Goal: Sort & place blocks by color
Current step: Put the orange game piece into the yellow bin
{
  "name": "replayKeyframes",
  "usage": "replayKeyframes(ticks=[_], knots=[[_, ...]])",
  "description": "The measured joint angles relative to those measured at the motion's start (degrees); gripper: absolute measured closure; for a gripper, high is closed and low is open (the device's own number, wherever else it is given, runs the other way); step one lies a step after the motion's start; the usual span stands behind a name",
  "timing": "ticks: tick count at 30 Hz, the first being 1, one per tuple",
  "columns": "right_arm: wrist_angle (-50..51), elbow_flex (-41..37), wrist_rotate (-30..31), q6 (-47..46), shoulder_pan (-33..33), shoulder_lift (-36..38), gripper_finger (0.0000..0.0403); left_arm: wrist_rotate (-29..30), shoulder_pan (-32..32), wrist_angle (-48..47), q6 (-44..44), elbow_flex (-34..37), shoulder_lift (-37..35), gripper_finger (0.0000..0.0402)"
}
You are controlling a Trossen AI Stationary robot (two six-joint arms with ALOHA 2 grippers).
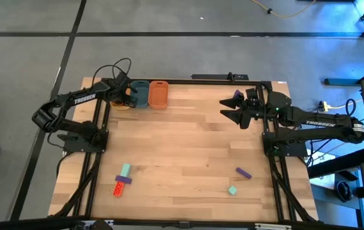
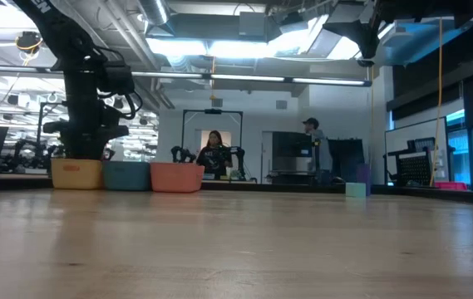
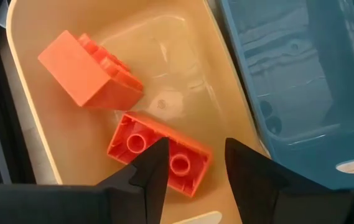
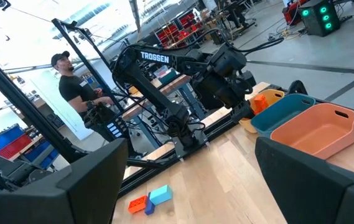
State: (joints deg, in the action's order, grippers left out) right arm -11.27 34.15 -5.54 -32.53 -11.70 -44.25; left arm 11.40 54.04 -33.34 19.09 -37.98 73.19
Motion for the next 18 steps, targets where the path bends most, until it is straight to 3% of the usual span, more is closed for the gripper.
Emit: replayKeyframes(ticks=[10,18], knots=[[0.0,0.0,0.0,0.0,0.0,0.0,0.0048,-0.7,0.0,0.0,-0.1,0.0,-0.2,0.0227],[0.0,0.0,0.0,0.0,0.0,0.0,0.0048,-1.5,0.0,-0.2,-2.4,-3.3,-5.0,0.0225]])
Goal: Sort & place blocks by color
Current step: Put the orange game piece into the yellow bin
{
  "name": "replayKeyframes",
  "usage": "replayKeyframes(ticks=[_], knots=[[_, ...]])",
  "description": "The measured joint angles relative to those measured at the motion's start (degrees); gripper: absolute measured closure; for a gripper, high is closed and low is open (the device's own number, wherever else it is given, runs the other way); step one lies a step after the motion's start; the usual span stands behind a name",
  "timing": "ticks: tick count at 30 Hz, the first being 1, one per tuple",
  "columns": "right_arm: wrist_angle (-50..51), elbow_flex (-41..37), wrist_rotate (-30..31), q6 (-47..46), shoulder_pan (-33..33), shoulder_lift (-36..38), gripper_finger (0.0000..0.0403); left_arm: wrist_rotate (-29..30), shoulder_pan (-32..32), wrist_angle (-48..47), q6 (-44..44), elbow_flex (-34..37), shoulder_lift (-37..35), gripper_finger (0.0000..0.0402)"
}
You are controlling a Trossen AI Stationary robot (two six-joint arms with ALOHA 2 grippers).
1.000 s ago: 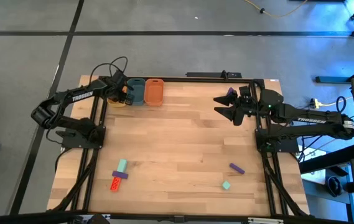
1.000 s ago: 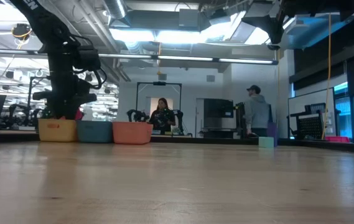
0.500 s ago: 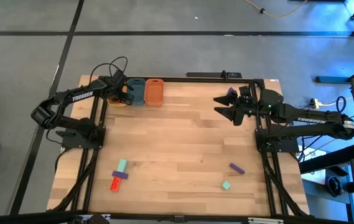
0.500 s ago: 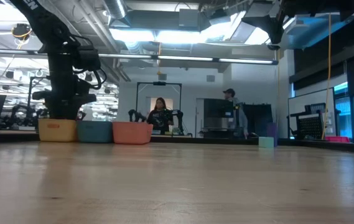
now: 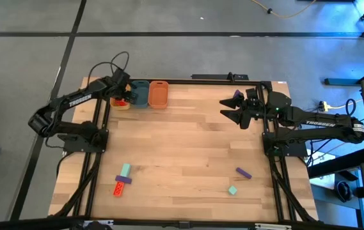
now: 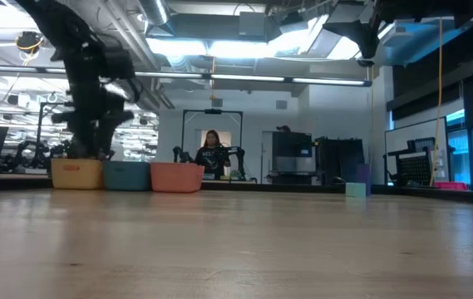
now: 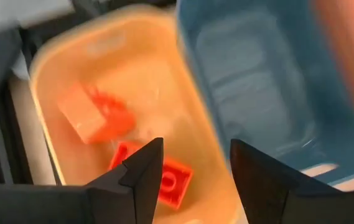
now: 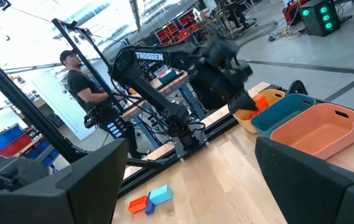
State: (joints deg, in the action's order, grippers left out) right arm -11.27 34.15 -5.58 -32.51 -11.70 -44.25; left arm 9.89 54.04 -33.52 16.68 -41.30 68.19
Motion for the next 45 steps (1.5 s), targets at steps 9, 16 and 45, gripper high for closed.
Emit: replayKeyframes(ticks=[9,16,45], knots=[[0.0,0.0,0.0,0.0,0.0,0.0,0.0048,-1.7,-0.9,0.6,-0.4,-7.8,-8.8,0.0226],[0.0,0.0,0.0,0.0,0.0,0.0,0.0048,-8.3,-7.5,7.6,1.9,-8.8,-19.1,0.0227],[0.0,0.0,0.0,1.5,0.0,0.0,0.0048,1.6,-57.7,43.7,-1.3,0.1,-27.7,0.0227]])
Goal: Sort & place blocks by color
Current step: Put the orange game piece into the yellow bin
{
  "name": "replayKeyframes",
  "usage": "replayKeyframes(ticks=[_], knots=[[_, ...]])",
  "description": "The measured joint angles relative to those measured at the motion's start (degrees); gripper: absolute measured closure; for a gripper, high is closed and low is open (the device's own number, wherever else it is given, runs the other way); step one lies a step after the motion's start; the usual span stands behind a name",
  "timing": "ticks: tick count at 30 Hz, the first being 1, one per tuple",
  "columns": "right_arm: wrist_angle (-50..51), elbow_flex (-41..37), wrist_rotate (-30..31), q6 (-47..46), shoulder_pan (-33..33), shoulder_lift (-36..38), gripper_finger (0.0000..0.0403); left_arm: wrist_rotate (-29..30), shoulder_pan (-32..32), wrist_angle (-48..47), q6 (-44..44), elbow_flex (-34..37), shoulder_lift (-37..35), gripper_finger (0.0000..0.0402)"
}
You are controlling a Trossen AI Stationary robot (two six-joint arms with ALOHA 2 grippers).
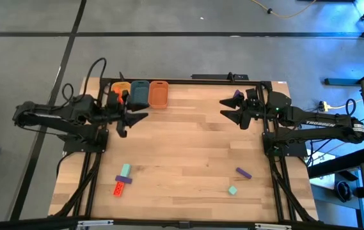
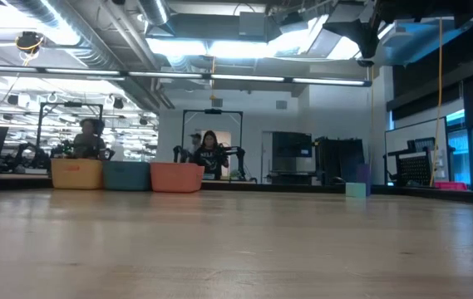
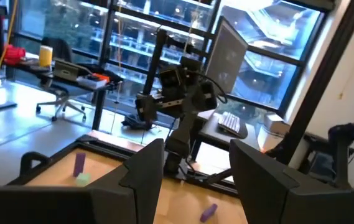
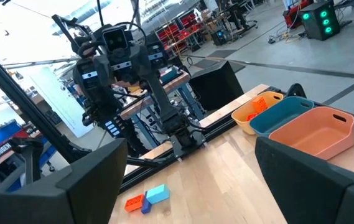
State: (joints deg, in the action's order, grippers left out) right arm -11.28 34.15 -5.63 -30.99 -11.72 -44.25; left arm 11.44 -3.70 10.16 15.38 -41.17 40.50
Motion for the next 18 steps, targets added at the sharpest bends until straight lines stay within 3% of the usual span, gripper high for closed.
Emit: replayKeyframes(ticks=[18], knots=[[0.0,0.0,-0.1,-0.2,0.0,0.0,0.0048,-0.6,-0.1,0.0,-2.4,0.0,-0.5,0.0227]])
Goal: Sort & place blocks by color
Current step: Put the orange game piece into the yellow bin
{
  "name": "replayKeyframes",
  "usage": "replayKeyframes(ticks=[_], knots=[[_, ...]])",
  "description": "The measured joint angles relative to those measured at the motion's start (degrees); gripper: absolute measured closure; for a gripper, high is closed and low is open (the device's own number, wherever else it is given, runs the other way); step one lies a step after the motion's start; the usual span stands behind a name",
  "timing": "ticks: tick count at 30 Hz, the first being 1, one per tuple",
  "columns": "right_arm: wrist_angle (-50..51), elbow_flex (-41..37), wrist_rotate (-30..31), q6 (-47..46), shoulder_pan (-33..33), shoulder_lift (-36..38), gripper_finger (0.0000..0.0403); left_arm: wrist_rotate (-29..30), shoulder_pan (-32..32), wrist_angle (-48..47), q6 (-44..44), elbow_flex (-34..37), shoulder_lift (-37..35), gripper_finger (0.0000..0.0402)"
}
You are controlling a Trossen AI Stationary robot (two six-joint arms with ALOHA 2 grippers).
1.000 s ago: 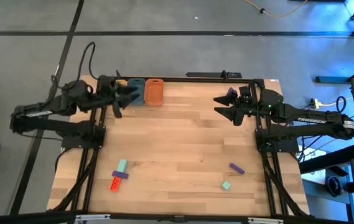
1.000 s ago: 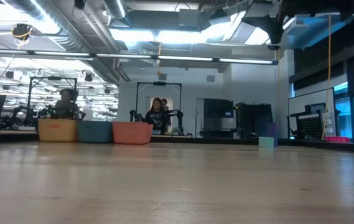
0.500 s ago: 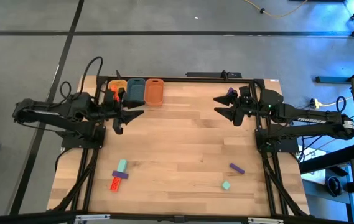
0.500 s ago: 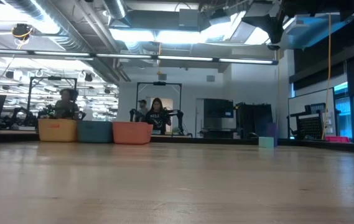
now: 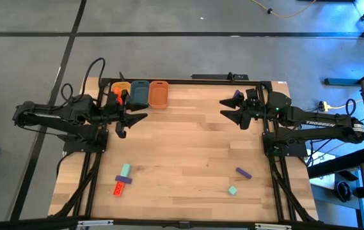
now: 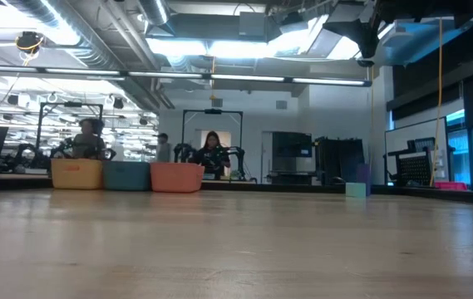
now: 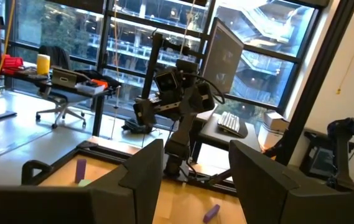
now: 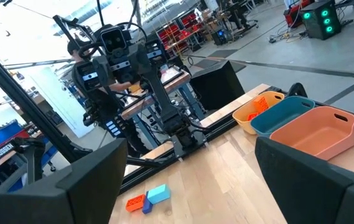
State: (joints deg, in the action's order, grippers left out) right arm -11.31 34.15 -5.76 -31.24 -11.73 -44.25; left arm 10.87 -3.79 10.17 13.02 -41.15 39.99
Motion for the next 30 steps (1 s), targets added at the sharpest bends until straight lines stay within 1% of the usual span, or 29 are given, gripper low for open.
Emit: replayKeyframes(ticks=[13,16,19,23,26,30], knots=[[0.0,0.0,0.1,0.0,0.0,0.0,0.0048,0.0,0.0,0.0,0.0,0.0,0.0,0.0227],[0.0,0.0,0.1,0.0,0.0,0.0,0.0048,0.0,0.0,-1.0,1.7,-0.1,0.0,0.0227],[0.0,0.0,0.1,0.0,0.0,0.0,0.0048,0.0,-0.4,-8.0,5.2,-2.2,0.4,0.0227],[0.0,0.0,0.1,0.0,0.0,0.0,0.0048,-0.1,-2.3,-22.4,12.9,-6.7,1.8,0.0227],[0.0,0.0,0.1,0.0,0.0,0.0,0.0048,-0.2,-4.9,-34.0,22.4,-10.5,3.6,0.0227],[0.0,0.0,0.1,0.0,0.0,0.0,0.0048,-2.9,-9.9,-48.8,37.5,-13.8,7.2,0.0227]])
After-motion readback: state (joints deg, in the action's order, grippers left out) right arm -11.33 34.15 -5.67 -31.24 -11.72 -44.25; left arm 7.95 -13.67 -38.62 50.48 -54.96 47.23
